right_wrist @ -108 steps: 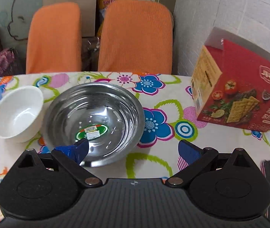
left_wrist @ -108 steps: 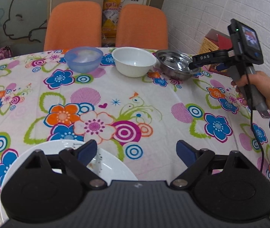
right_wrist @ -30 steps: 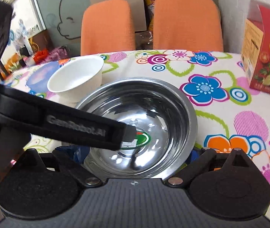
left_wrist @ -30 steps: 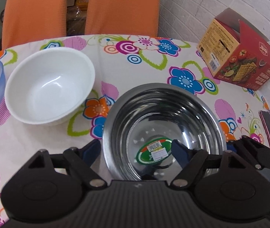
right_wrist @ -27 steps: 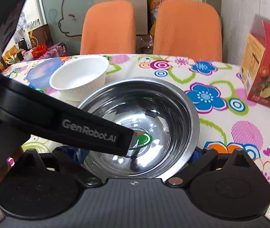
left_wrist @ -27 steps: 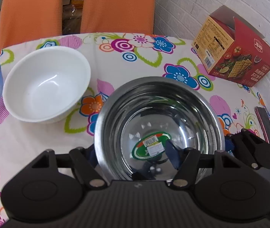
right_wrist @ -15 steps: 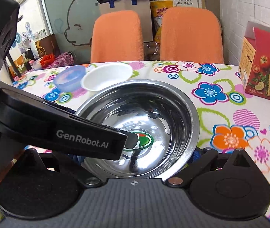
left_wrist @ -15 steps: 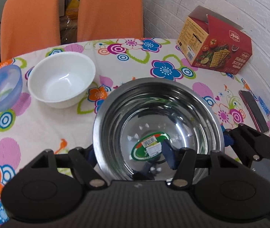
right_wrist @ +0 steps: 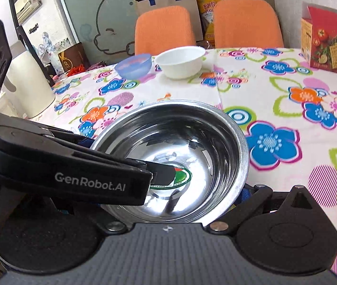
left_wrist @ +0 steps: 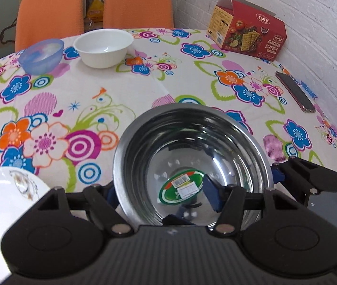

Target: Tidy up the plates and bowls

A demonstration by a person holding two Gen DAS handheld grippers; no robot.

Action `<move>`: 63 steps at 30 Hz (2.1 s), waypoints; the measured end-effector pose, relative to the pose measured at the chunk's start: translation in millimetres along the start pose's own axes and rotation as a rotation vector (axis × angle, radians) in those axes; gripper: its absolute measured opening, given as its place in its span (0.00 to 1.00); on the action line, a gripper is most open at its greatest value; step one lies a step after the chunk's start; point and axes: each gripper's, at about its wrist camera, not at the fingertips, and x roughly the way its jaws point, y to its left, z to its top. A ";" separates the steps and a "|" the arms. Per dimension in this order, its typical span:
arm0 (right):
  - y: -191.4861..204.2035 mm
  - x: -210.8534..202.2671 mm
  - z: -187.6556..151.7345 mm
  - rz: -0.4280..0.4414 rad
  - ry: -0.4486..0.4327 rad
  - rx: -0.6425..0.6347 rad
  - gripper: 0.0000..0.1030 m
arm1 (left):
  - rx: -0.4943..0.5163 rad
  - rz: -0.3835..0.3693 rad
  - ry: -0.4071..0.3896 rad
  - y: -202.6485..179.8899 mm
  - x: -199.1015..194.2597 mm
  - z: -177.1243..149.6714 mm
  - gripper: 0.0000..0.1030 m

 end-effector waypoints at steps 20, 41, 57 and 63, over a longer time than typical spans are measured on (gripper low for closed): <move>-22.4 -15.3 -12.9 -0.018 0.001 0.044 0.85 | 0.008 -0.036 -0.013 -2.3 9.9 -2.3 0.73; -49.4 26.1 127.4 -0.050 -0.085 0.024 0.85 | -0.302 0.016 -0.172 116.0 -15.3 104.8 0.99; -61.6 139.0 186.7 -0.048 -0.001 -0.145 0.85 | -0.685 0.038 -0.030 173.5 94.7 164.7 0.99; -49.4 120.6 182.2 0.040 -0.043 -0.203 0.85 | -0.658 0.035 0.003 179.8 97.3 172.5 0.99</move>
